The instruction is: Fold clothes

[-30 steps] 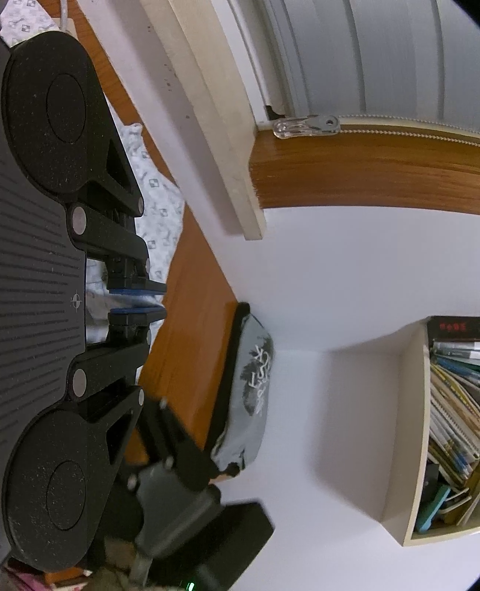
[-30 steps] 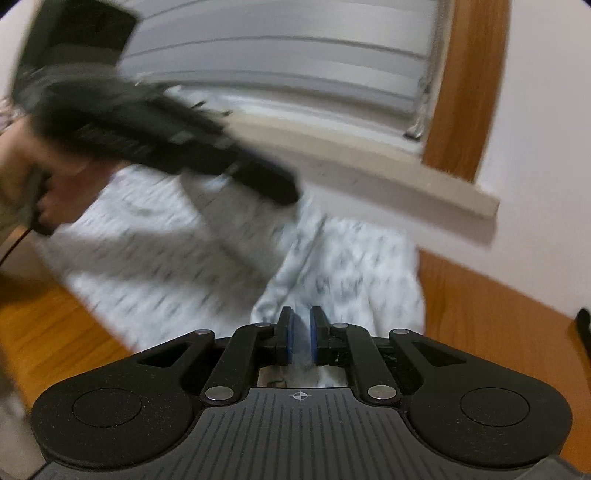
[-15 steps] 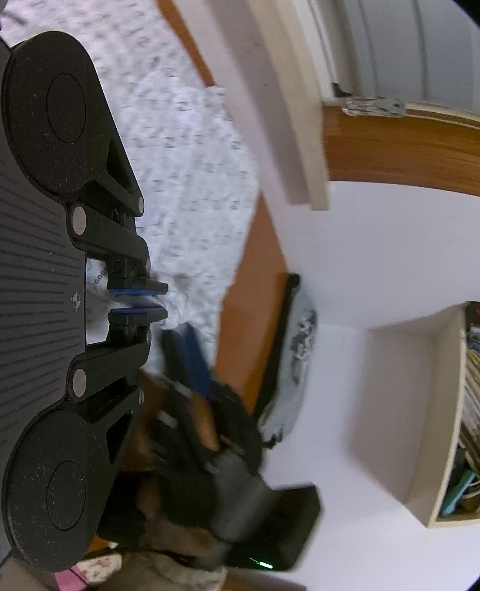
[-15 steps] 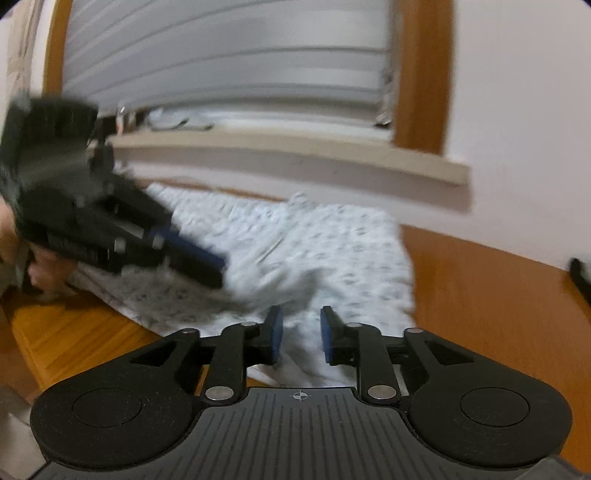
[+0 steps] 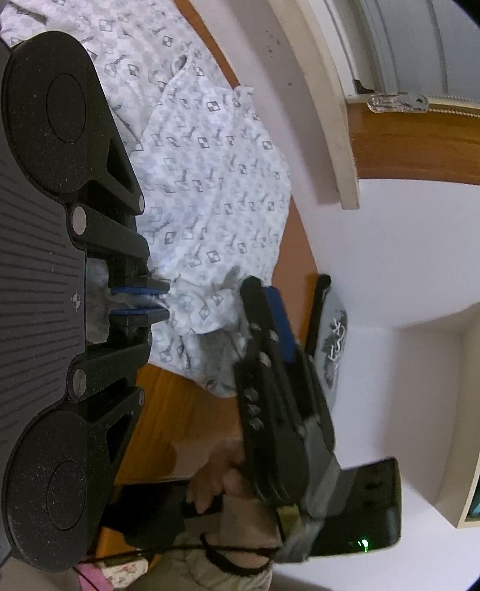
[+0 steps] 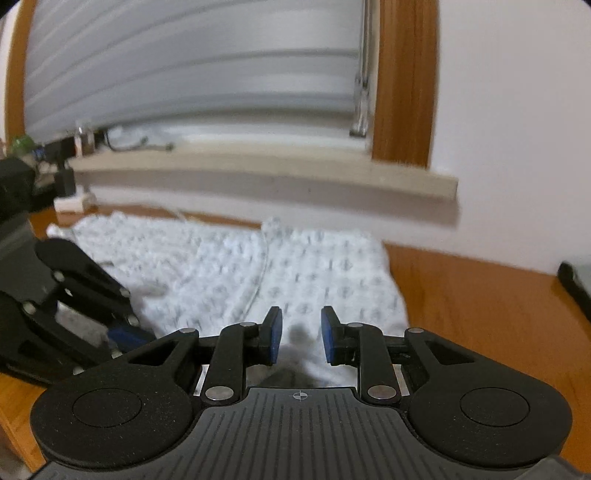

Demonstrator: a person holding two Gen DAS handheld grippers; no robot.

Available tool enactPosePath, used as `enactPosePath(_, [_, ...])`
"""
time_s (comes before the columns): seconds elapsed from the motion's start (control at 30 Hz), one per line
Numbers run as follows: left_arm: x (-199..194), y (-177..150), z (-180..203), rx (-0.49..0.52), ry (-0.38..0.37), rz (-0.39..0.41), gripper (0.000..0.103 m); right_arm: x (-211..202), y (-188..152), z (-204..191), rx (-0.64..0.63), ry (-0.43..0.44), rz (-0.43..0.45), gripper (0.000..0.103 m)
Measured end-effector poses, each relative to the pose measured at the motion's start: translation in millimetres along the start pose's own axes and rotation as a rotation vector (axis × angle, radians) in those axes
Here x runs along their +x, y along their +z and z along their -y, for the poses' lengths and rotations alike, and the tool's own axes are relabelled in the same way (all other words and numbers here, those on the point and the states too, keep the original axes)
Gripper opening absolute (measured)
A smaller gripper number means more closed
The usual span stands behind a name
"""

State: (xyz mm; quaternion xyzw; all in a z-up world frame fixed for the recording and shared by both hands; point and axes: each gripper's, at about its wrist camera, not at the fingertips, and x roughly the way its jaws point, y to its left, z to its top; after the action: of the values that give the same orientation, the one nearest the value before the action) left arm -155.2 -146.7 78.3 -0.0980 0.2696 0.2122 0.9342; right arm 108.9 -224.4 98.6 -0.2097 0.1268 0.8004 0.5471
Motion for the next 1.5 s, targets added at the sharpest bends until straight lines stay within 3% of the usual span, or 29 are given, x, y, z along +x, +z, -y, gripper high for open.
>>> enactPosePath(0.1, [-4.1,0.3,-1.8,-0.008,0.005,0.004,0.008,-7.2,-15.6,-0.7,-0.002,0.010,-0.047,0.024])
enactPosePath(0.47, [-11.8,34.1,-5.2,-0.023,0.041,0.083,0.009,-17.5,-37.2,-10.9,-0.041,-0.024,-0.024,0.024])
enactPosePath(0.7, [-13.1,39.7,-23.9,-0.063,0.128,0.096,0.009,-21.4,-33.2,-17.0,-0.030,-0.008,0.021,0.025])
enactPosePath(0.93, [2.0,26.5,-37.1,-0.074,0.155,0.003,0.009,-24.3,-22.3,-23.1,-0.004,0.022,0.077,0.033])
enactPosePath(1.0, [6.6,19.7,-40.0,-0.080,0.157,-0.023,0.009,-16.1,-20.4,-33.6,-0.034,0.053,0.055,0.034])
enactPosePath(1.1, [9.1,11.2,-44.1,-0.098,0.145,-0.032,0.009,-1.1,-25.9,-44.3,-0.093,0.029,-0.032,0.033])
enactPosePath(1.23, [12.4,7.8,-43.8,-0.096,0.136,-0.037,0.008,0.7,-26.3,-28.4,-0.044,0.074,-0.064,0.032])
enactPosePath(1.5, [40.8,21.2,-37.9,-0.090,0.082,-0.042,0.008,-12.2,-37.8,0.6,-0.057,0.036,-0.070,0.032])
